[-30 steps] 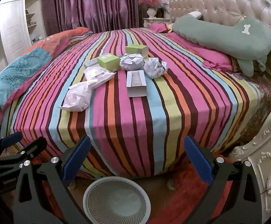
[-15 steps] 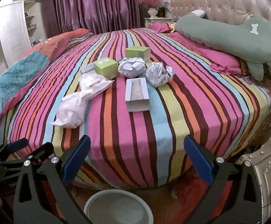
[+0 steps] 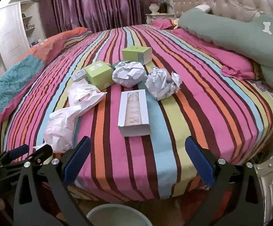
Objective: Collect trash
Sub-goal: 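Grasp the white plastic bag with the left tool while the right tool grasps the cosmetic box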
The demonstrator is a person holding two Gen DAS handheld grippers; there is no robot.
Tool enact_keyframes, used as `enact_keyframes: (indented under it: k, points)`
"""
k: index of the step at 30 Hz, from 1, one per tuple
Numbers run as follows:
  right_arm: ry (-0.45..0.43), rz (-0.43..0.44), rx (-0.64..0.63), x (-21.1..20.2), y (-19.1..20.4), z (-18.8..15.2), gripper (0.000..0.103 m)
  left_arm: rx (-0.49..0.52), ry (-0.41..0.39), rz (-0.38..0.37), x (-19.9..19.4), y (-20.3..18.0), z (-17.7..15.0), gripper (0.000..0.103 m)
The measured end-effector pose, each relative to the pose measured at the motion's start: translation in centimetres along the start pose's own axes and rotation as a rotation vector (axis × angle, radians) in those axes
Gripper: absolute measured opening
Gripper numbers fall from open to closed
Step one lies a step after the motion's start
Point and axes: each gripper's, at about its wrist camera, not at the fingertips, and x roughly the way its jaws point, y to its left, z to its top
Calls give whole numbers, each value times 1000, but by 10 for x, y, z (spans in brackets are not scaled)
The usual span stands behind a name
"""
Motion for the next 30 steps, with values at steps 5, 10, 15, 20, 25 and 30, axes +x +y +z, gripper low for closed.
enact_keyframes:
  k: [5, 10, 15, 20, 25, 30]
  points:
    - [22, 14, -7, 19, 3, 13, 95, 16, 21, 10, 19, -8, 9, 97]
    - [49, -7, -20, 38, 1, 22, 95, 9, 48, 22, 35, -10, 14, 97]
    - [80, -20, -20, 56, -3, 26, 95, -2, 58, 30, 47, -11, 21, 97]
    - [115, 4, 6, 66, -6, 27, 91, 19, 60, 70, 58, -13, 28, 97]
    - [111, -15, -27, 73, 0, 30, 83, 44, 53, 94, 62, -16, 32, 94]
    - [105, -42, -60, 76, 1, 34, 48, 65, 35, 125, 62, -15, 34, 76]
